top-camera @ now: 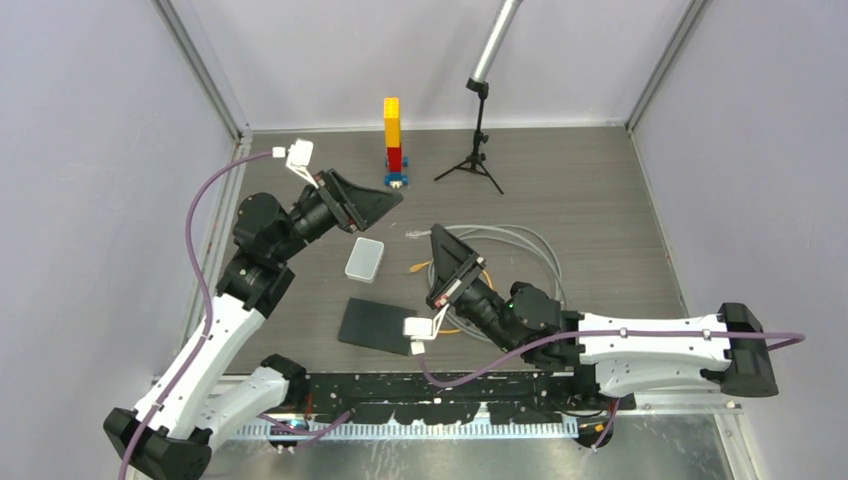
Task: Insert the plug into the switch port
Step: Pick up the connector from the center of the board.
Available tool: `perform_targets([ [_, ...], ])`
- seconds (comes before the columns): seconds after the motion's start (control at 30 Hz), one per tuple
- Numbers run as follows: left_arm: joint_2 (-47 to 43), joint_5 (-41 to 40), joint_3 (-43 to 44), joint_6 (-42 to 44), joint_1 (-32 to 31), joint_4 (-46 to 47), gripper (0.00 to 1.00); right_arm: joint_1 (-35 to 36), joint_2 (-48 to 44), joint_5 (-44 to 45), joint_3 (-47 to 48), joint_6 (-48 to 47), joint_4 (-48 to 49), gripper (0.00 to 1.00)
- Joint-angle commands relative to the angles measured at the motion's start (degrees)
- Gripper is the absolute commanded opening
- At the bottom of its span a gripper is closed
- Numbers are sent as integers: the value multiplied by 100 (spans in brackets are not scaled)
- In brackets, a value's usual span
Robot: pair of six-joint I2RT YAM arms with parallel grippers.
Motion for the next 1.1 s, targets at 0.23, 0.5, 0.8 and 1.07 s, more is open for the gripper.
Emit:
perform_targets([
  [0.23,-192,798,-117,-183,12,1019,68,208,-371,-87,244,-406,476,0],
  [0.5,-233,1454,-172,-2,7,1333,63,259,-396,19,325,-492,296,0],
  [0.8,-478,1842,-198,441,3,1480,56,254,-189,381,692,-327,209,0],
  [1.07,-850,1671,-723,944,-4,2315,61,299,-131,878,953,218,-453,0],
])
